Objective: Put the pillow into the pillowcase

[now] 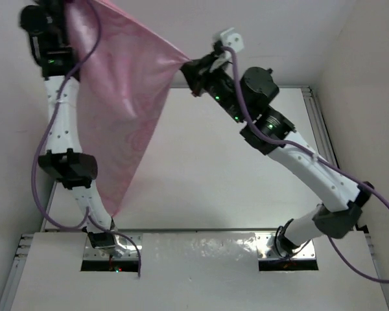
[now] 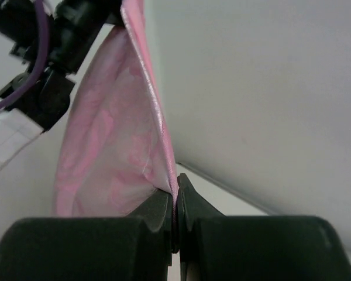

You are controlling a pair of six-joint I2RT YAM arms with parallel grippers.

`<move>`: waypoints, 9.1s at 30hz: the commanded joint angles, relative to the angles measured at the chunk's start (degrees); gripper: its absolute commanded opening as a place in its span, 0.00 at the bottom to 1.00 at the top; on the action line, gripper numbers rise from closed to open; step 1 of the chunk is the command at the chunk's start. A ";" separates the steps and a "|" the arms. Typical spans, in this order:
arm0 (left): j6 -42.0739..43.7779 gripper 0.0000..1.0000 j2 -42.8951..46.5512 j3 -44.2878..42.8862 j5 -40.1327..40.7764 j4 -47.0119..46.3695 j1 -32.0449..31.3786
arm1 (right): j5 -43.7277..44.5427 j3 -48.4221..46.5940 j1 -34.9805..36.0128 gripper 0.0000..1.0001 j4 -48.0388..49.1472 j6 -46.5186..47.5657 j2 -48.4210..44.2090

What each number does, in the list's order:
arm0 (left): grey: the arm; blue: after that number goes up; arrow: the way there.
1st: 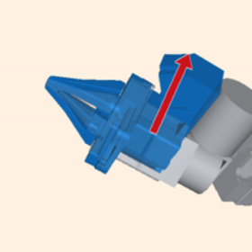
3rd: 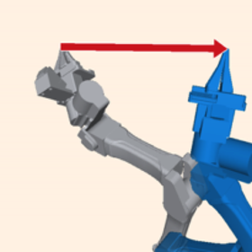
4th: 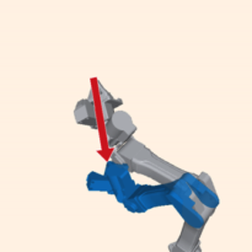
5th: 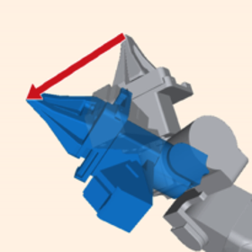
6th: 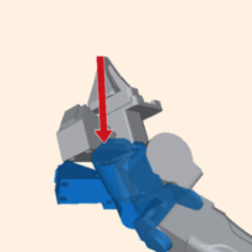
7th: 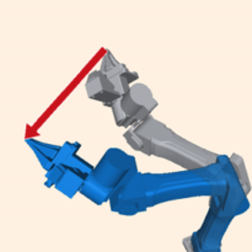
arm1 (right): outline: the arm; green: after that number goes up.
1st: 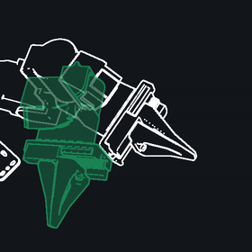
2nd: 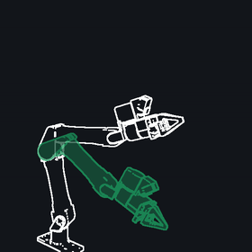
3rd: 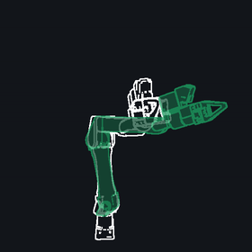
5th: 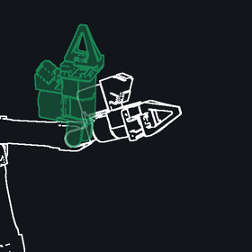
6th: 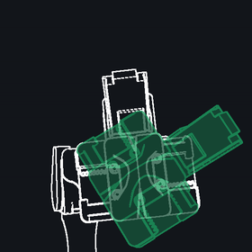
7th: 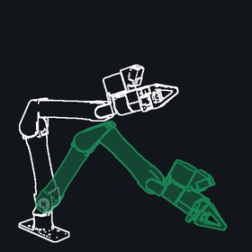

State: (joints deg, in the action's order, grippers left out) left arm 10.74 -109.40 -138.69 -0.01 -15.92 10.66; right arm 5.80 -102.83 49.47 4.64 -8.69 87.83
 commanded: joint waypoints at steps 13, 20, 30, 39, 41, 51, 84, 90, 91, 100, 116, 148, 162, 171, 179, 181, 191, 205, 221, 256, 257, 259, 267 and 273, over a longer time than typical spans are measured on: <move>7.11 0.00 -30.42 -1.84 4.05 -6.92 -41.39 | 42.36 44.63 -20.28 0.00 -28.18 -23.20 -41.67; 6.13 0.00 -38.50 -0.70 4.40 -11.49 -51.60 | 43.76 53.59 -26.71 0.00 -43.47 -34.28 -48.10; -1.43 1.00 -37.29 -4.12 4.84 -4.39 -54.95 | 53.44 55.11 -33.21 0.99 -52.29 -44.49 -47.33; -1.42 1.00 -25.25 -3.95 -6.90 9.94 -48.37 | 41.50 46.32 -37.43 0.99 -36.74 -30.00 -38.18; -1.08 1.00 -24.10 -4.83 -11.04 10.47 -48.10 | 29.84 47.01 -39.18 0.99 -28.67 -22.98 -35.81; -8.47 1.00 -23.14 -5.72 -14.15 15.82 -44.34 | 4.04 32.09 -43.15 0.99 -16.33 -12.85 -1.55; -2.83 0.31 -13.29 45.87 -13.88 34.47 -22.61 | 35.85 1.14 -58.00 0.73 -20.73 -11.89 34.33; -3.18 0.00 -11.36 50.61 -8.44 33.68 -21.12 | 29.65 8.84 -57.21 0.91 -16.62 -10.65 27.85; -3.36 0.00 -10.40 51.32 -7.90 33.42 -20.77 | 28.31 10.61 -57.03 0.92 -14.68 -9.52 26.44; 0.76 0.00 -3.11 57.39 -5.17 34.47 -15.93 | 17.67 6.77 -59.84 0.97 -22.65 -16.01 25.72; 1.91 0.66 -4.57 38.24 -5.09 37.55 -5.82 | 11.58 39.18 -58.00 0.00 -22.84 -23.65 15.45; 1.56 0.18 -28.14 26.46 -3.95 29.02 -12.76 | 16.08 5.13 -54.22 0.75 -26.61 -22.51 25.87; 3.76 0.00 -26.91 26.90 1.57 30.69 -12.41 | 7.37 -10.90 -57.47 0.52 -3.26 -29.18 49.79; 4.99 0.00 -28.14 26.37 5.90 31.57 -11.36 | 12.30 -16.95 -64.24 0.14 -1.47 -42.56 56.38; 4.64 0.00 -28.23 24.18 6.78 32.71 -11.36 | 11.78 -18.37 -65.47 0.75 -4.38 -42.90 60.09; 4.99 0.00 -27.62 22.60 6.95 33.24 -11.27 | 8.54 -19.60 -65.82 0.91 -4.47 -39.94 59.74; 6.13 0.50 -24.02 19.25 4.96 34.11 -11.27 | 14.93 -6.36 -63.54 0.99 -17.57 -28.86 45.25; 1.13 0.87 -32.10 16.96 -4.20 36.49 -11.88 | 20.39 32.92 -60.64 0.99 -20.05 -34.20 21.52; -2.48 0.24 -35.97 19.07 -9.39 35.88 -13.29 | 13.64 62.91 -73.37 0.99 -28.20 -39.91 -6.70; 1.56 0.76 -31.58 11.77 -4.19 29.98 -8.63 | 3.44 65.92 -83.67 0.11 -22.05 -33.06 -13.75; 1.82 0.92 -30.53 12.56 -5.60 30.42 -8.55 | 2.73 65.30 -83.14 0.24 -22.83 -32.54 -12.96; 2.44 1.00 -27.28 15.55 -6.06 31.56 -8.46 | 2.90 63.99 -82.09 0.34 -23.54 -31.92 -11.28; 7.70 1.00 -10.14 28.29 -9.64 46.03 -4.94 | 7.64 63.80 -81.47 0.77 -25.04 -34.03 -12.86; 13.16 0.67 0.50 46.48 -15.98 54.93 -6.78 | 16.42 63.45 -72.09 0.76 -23.89 -27.98 -17.69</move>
State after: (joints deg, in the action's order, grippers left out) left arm 19.81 -112.29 -97.78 -10.74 31.22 5.54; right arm 16.16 -37.08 -27.51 -20.60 -40.64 73.34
